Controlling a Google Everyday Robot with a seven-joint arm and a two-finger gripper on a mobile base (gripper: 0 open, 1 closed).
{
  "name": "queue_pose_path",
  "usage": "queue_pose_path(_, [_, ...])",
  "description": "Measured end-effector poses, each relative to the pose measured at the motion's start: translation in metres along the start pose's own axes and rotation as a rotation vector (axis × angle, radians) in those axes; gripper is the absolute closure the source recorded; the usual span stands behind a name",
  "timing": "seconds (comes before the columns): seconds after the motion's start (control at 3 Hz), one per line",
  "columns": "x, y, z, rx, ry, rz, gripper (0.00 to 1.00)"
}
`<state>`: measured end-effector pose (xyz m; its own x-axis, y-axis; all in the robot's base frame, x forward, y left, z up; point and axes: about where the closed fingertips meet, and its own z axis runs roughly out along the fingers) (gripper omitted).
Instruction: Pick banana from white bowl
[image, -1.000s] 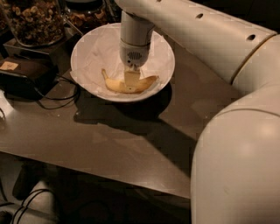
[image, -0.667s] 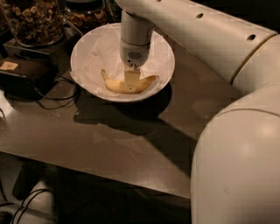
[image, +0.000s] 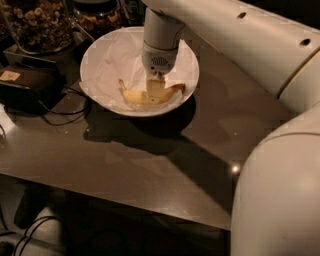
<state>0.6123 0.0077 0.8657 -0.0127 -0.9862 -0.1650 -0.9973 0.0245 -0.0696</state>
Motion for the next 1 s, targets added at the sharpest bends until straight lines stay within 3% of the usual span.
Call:
queue_pose_path(0.67, [0.008,0.003,-0.03,0.041,-0.03,0.012,1.0])
queue_pose_path(1.0, [-0.004,0.004,-0.047,0.088,0.016,-0.018,1.0])
